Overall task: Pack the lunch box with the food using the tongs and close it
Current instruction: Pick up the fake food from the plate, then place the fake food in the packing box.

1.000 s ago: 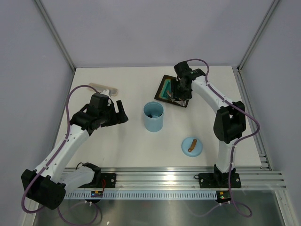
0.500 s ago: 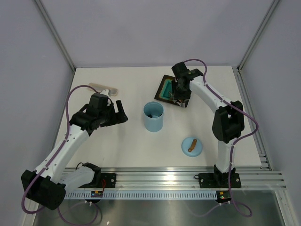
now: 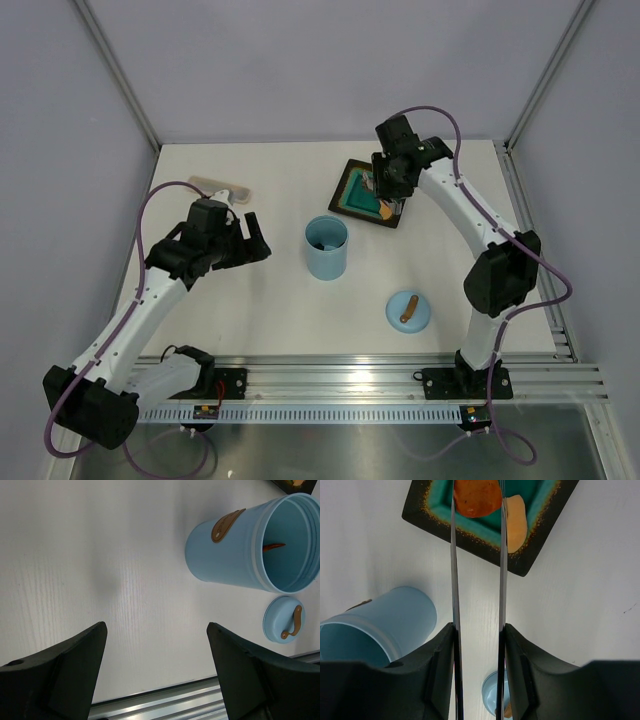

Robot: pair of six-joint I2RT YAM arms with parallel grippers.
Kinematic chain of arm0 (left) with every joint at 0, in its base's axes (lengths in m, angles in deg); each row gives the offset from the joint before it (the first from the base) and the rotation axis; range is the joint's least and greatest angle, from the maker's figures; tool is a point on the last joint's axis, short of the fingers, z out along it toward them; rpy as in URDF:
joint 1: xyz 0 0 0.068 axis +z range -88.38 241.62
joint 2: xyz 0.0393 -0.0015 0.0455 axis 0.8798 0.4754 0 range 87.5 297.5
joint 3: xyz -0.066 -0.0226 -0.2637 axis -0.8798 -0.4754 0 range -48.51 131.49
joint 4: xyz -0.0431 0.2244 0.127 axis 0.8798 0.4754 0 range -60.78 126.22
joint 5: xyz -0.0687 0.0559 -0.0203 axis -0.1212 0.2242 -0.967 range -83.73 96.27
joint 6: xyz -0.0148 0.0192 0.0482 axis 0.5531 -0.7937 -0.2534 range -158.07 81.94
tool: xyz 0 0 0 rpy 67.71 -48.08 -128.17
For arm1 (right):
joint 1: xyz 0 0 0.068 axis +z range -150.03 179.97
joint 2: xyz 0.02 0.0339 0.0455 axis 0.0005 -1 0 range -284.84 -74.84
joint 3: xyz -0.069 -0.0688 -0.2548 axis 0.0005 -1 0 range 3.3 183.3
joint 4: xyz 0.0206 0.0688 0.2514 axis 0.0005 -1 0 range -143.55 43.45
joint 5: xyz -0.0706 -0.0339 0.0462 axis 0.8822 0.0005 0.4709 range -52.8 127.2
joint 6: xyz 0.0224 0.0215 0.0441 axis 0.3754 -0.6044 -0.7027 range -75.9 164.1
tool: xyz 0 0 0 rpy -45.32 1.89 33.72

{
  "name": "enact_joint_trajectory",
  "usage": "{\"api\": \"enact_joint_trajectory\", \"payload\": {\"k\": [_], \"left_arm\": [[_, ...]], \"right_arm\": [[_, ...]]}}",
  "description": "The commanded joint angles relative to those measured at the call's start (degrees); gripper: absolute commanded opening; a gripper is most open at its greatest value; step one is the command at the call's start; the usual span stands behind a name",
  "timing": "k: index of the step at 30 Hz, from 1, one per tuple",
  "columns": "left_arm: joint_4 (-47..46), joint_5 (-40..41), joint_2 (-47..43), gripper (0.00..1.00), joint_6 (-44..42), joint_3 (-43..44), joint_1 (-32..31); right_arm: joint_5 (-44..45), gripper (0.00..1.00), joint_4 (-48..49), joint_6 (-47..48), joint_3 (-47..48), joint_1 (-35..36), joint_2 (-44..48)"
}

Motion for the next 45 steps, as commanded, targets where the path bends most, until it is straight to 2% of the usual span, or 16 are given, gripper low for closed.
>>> {"api": "enact_joint_trajectory", "payload": {"k": [1, 10, 19, 36, 45], "left_arm": [[-1.95, -0.79, -0.73, 0.85, -0.48, -0.11, 0.23], [-2.04, -0.70, 0.32, 0.85, -0.48, 0.50, 0.32], [-1.78, 0.08, 1.64, 0.85, -0.57, 2.26, 0.40], [-0.55, 1.23, 1.47, 0.85, -0.48, 3.40, 0.40], [-0.90, 1.05, 2.08, 0.85, -0.40, 3.23, 0.40]], "right_arm": [[0.78, 0.29, -0.88, -0.09, 3.16, 0.54, 5.42], [-7.39, 0.29, -2.64, 2.36, 1.41, 2.21, 15.61], [-12.05, 0.29, -3.34, 7.38, -6.23, 11.96, 26.42], [-15.13, 0.30, -5.45, 8.61, -13.97, 14.43, 26.34], [-14.60, 0.36, -4.66, 8.52, -15.20, 14.52, 25.90]]}}
